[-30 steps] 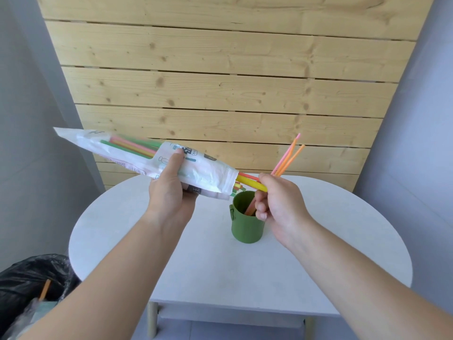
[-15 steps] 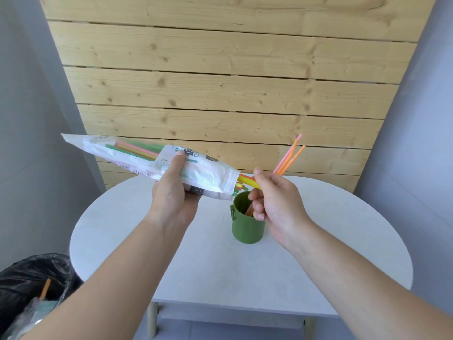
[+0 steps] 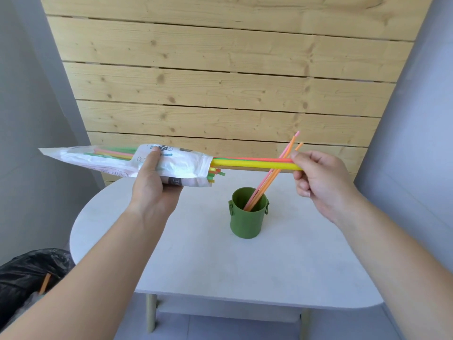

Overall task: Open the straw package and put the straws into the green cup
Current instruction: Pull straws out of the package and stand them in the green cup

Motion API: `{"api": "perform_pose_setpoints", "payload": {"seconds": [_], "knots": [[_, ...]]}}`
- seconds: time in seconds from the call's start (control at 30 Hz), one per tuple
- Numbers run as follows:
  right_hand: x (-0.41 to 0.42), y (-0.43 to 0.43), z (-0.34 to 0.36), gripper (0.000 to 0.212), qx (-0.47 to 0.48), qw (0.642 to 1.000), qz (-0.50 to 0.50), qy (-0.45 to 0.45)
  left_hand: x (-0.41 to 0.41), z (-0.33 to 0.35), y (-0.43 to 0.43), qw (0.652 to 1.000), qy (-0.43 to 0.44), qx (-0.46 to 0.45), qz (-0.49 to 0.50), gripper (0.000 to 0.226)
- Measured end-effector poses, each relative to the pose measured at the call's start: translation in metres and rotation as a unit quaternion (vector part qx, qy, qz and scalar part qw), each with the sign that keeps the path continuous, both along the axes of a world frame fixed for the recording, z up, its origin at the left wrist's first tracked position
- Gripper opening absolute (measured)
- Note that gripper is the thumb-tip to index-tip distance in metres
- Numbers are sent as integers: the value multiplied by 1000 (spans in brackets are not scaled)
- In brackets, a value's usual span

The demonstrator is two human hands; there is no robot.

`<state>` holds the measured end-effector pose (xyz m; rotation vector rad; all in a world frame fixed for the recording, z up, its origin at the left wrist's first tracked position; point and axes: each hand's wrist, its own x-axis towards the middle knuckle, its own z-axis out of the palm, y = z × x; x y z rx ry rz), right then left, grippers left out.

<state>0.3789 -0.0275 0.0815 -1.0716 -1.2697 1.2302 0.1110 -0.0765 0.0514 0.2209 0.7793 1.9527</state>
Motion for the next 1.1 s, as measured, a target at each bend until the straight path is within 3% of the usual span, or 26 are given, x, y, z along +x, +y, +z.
{"api": "perform_pose_setpoints", "payload": {"seconds": [0.2, 0.4, 0.6, 0.83, 1.1], "knots": [[44, 13, 10, 16, 22, 999, -26, -18, -7, -2, 1, 1000, 0, -8, 19, 40], [81, 23, 8, 13, -9, 996, -55, -66, -7, -6, 2, 1000, -1, -12, 23, 42], [91, 20, 12, 16, -13, 981, -40, -188, 1, -6, 4, 1000, 7, -4, 8, 37], [94, 20, 25, 22, -2, 972, -50, -230, 5, -10, 5, 1000, 21, -10, -4, 18], [71, 21, 25, 19, 13, 967, -35, -253, 11, -13, 5, 999, 42, -14, -21, 16]]}}
